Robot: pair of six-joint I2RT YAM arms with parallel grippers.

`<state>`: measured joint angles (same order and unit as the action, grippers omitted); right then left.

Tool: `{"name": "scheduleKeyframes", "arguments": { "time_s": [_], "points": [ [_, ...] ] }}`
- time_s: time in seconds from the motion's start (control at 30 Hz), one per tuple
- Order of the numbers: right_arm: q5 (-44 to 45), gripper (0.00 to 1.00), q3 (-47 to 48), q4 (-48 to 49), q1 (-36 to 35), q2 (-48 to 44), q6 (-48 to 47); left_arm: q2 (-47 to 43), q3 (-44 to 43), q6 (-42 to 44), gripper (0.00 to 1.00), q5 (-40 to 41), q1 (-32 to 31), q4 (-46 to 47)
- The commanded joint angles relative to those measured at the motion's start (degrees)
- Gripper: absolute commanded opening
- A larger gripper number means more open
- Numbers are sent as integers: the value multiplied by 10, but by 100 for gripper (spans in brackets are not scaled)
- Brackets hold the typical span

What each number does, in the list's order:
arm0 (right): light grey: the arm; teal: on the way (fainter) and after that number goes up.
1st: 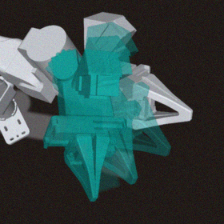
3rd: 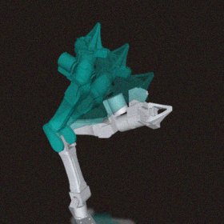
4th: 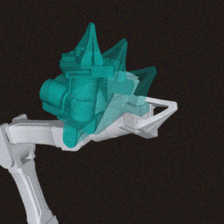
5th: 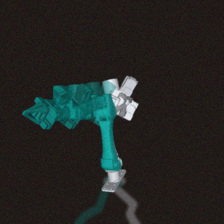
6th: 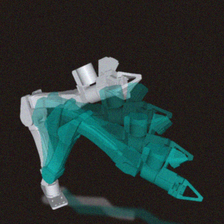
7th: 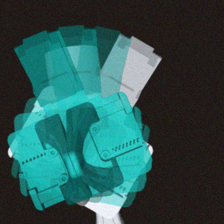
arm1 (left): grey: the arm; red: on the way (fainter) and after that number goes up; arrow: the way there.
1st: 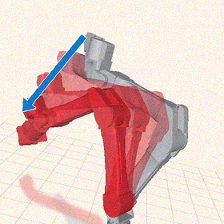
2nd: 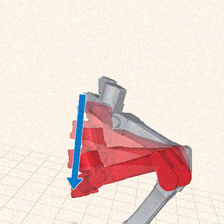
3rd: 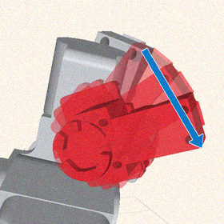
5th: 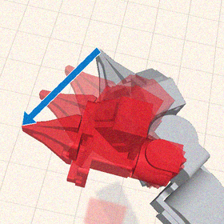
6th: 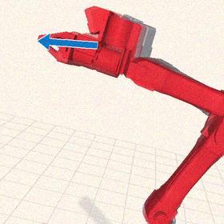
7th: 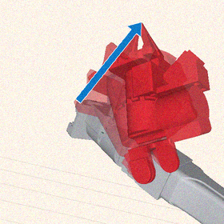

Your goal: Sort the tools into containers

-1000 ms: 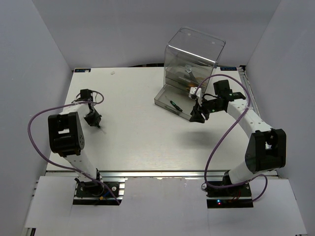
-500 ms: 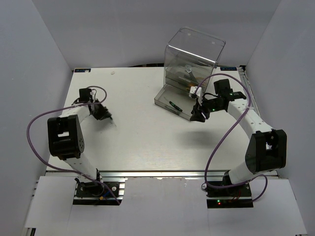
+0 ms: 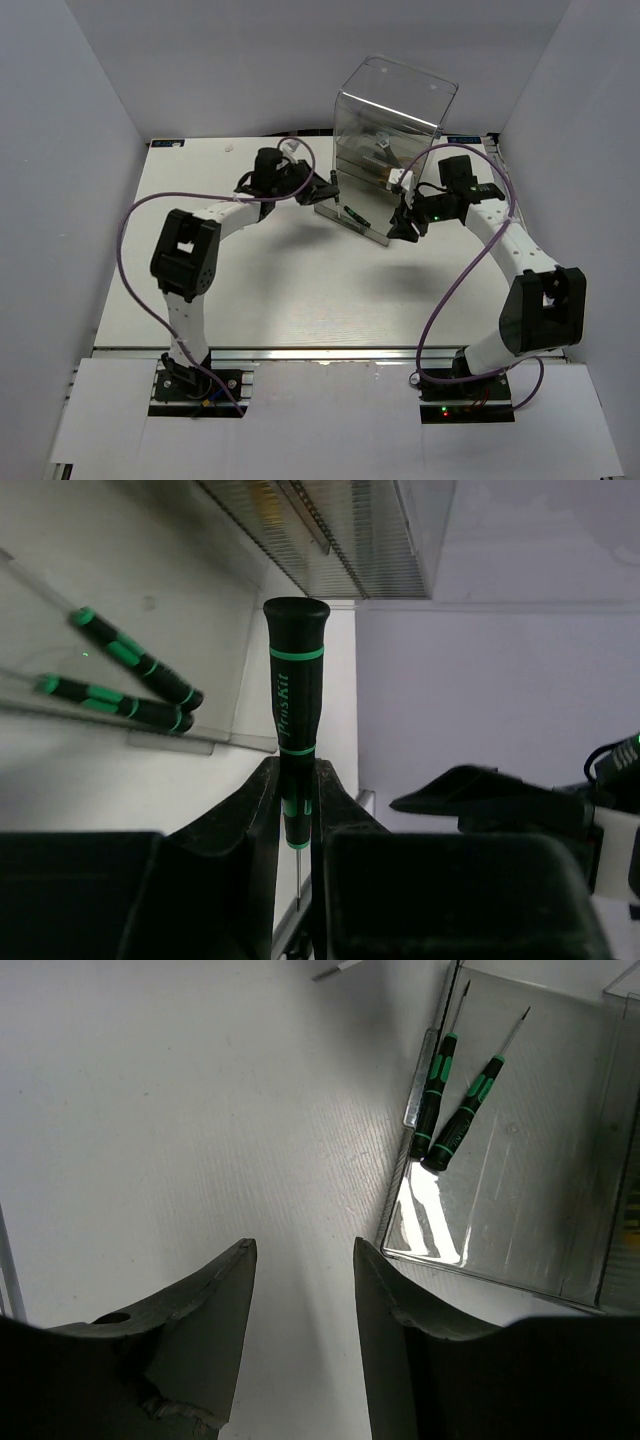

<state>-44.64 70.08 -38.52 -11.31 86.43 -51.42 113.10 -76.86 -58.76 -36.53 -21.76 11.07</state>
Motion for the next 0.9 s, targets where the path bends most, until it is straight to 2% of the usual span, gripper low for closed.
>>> {"name": "scheduleKeyframes", "arguments": {
  "time_s": [0.0, 0.07, 0.1, 0.17, 0.23, 0.43, 0.53, 0.6, 0.63, 0.7, 0.77, 0.8, 0.87],
  "points": [
    [-2, 50, 8, 17, 6, -28, 8, 50, -86, -56, 7, 15, -15, 6],
    [1, 50, 2, 18, 6, -34, 8, 70, -117, -58, 21, 28, -23, -27],
    [3, 50, 1, 19, 7, -35, 8, 84, -130, -59, 34, 36, -31, -37],
    [3, 50, -4, 20, 8, -37, 8, 98, -160, -56, 46, 40, -39, -58],
    [3, 50, -5, 20, 8, -37, 5, 111, -174, -55, 51, 43, -41, -66],
    [-17, 51, 9, -13, 7, -22, -47, 111, -205, -38, 54, 58, -41, -90],
    [-42, 48, 22, -39, 2, -9, -77, 92, -208, -18, 48, 71, -40, -106],
    [-48, 34, 36, -68, -18, 10, -122, 60, -194, 13, 36, 83, -34, -125],
    [-43, 22, 41, -72, -28, 24, -132, 45, -184, 22, 30, 96, -27, -137],
    [-11, 11, 47, -67, -67, 39, -122, -11, -141, 63, 18, 116, -18, -152],
    [25, 0, 57, -41, -98, 65, -92, -58, -97, 91, 10, 145, 0, -175],
    [67, 0, 60, -30, -114, 74, -51, -84, -72, 99, 6, 154, 8, -179],
    [111, 0, 77, 5, -158, 113, -4, -170, 21, 135, 6, 181, 31, -187]
  ]
}}
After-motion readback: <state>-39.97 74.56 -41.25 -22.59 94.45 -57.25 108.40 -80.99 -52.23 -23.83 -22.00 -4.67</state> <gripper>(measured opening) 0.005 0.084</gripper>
